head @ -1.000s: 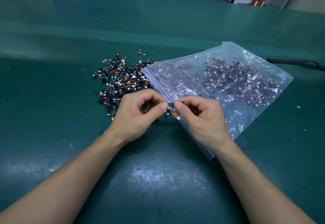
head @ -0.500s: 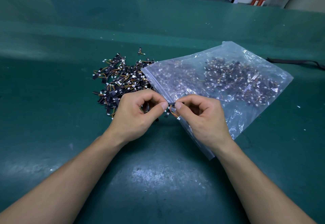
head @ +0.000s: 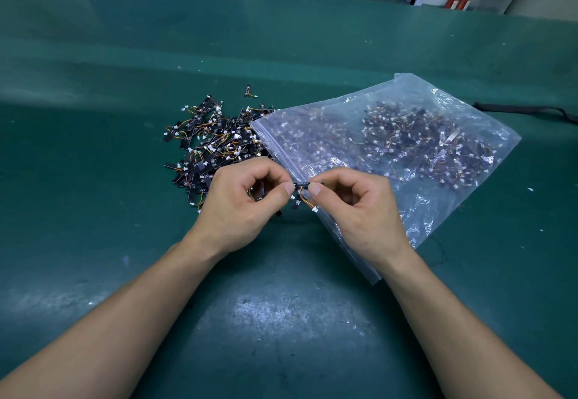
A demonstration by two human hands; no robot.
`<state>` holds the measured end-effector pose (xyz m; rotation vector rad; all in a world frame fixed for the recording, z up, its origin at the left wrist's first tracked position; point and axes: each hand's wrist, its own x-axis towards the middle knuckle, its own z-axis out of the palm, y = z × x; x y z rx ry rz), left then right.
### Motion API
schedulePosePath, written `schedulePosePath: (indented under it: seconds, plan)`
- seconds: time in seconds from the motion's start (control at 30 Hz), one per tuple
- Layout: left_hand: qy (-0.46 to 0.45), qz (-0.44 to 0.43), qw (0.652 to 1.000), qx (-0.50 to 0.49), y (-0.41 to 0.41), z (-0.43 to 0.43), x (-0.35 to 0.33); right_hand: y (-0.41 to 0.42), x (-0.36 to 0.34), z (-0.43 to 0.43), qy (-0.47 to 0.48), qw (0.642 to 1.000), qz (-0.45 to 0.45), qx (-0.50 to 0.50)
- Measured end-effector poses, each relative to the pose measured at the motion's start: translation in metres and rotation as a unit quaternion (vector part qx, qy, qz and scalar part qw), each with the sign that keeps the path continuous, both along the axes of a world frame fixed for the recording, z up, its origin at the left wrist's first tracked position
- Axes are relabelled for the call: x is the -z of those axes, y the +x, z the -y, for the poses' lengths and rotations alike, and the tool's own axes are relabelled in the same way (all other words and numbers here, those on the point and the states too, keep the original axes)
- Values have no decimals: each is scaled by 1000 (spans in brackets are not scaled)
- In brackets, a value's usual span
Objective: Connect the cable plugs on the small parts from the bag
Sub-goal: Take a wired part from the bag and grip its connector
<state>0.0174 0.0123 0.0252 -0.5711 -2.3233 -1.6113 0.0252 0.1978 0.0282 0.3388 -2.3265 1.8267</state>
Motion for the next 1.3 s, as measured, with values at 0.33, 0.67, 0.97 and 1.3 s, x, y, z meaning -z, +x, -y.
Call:
schedulePosePath:
  seconds: [0.33,0.67,0.97,1.3]
  plan:
    - [-2,15,1000,4,0,2,1,0,-1,-1,1,1000,-4,-12]
    - [-2,12,1000,2,-1,1,2,0,0,-1,-3,1000,-6,-9]
    - [0,18,1000,13,1,1,0,0,-1,0,23,999,-26,-5]
    - [5,7,1000,-8,0,0,0,0,1,-1,-2,1000,-8,-7]
